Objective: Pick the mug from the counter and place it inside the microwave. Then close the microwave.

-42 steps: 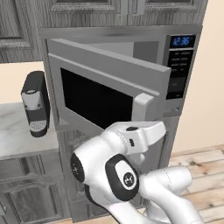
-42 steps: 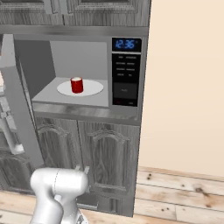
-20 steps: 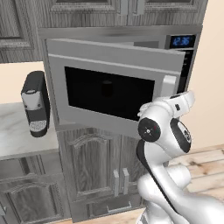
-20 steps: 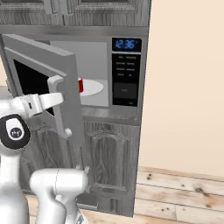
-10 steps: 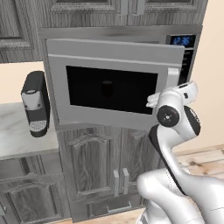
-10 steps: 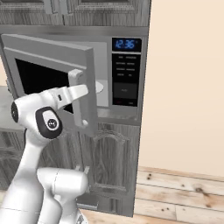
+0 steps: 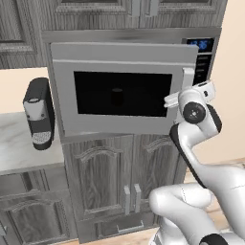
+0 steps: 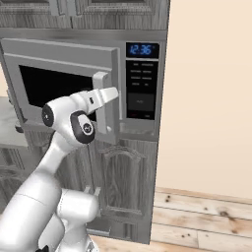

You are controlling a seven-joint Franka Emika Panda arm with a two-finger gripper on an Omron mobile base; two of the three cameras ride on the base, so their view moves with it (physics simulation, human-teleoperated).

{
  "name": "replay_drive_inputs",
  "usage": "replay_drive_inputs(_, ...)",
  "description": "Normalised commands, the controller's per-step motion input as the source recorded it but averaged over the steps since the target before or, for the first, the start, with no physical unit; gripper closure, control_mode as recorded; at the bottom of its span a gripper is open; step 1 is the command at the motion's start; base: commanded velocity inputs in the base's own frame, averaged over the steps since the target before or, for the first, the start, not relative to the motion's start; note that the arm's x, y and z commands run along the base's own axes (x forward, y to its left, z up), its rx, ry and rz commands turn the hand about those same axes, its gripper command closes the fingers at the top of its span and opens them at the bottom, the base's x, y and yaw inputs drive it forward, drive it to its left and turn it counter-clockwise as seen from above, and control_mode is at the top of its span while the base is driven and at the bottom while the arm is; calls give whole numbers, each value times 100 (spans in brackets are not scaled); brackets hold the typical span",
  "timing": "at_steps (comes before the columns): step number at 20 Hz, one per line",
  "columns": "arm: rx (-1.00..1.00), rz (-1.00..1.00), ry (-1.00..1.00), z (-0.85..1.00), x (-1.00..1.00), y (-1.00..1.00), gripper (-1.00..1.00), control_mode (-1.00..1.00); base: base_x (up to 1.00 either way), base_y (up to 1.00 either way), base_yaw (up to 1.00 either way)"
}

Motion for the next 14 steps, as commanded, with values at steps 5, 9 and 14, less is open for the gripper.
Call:
replay_drive_inputs(5,0,4,10,0,52,-22,-100,-100,0,0,0)
replay_drive_inputs(9,0,1,11,0,41,-17,-100,-100,0,0,0)
replay_drive_inputs(14,0,0,11,1,30,-15,-100,-100,0,0,0)
